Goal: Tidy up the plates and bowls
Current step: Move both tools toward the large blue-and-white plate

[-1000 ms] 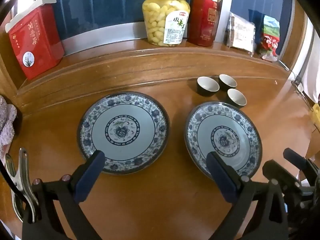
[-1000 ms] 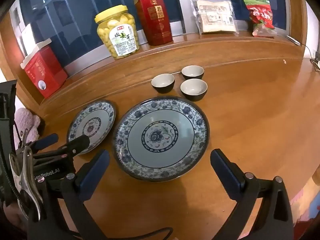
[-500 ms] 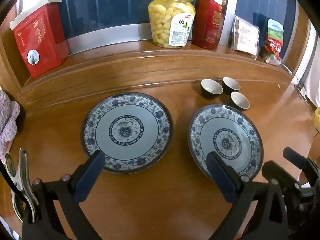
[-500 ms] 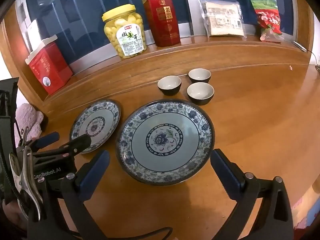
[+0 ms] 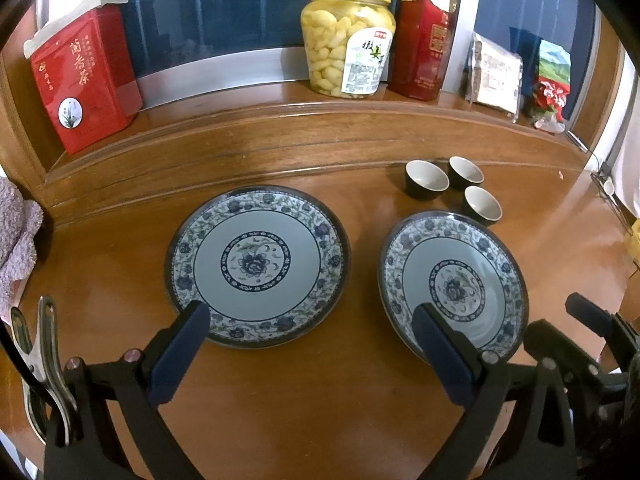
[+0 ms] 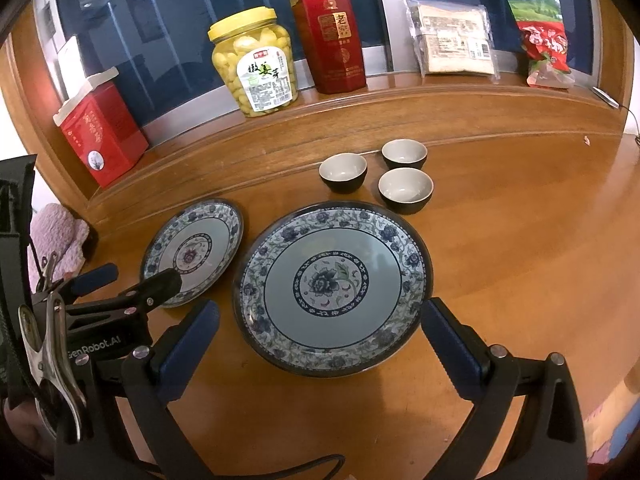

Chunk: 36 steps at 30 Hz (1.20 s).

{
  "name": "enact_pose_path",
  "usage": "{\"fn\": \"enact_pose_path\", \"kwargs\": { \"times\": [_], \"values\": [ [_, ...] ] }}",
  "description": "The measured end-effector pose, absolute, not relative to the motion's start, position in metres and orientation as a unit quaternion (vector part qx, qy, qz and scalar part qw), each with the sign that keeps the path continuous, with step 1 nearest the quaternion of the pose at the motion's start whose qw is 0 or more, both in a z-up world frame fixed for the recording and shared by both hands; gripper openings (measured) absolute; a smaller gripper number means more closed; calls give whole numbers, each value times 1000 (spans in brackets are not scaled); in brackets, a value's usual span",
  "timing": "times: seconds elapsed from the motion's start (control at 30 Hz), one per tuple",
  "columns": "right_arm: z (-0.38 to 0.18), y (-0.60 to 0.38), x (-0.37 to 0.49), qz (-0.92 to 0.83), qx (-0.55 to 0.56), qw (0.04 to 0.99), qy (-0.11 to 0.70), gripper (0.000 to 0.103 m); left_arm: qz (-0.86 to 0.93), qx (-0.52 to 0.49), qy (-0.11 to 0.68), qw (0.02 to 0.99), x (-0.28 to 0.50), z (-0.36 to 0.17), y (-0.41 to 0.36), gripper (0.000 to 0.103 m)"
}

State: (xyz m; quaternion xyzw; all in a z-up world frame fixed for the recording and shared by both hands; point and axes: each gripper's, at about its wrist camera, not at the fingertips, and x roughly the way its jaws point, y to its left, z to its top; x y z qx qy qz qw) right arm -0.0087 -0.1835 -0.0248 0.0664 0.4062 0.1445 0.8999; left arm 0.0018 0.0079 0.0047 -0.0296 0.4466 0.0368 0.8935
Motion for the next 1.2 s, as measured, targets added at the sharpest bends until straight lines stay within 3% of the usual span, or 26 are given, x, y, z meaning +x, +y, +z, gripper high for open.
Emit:
{"fn": "enact_pose_path", "kwargs": {
  "times": [1.2],
  "values": [
    [-33, -194, 13, 129, 25, 901, 413, 101, 28, -30, 460, 887, 17, -4, -5, 103]
  ]
}}
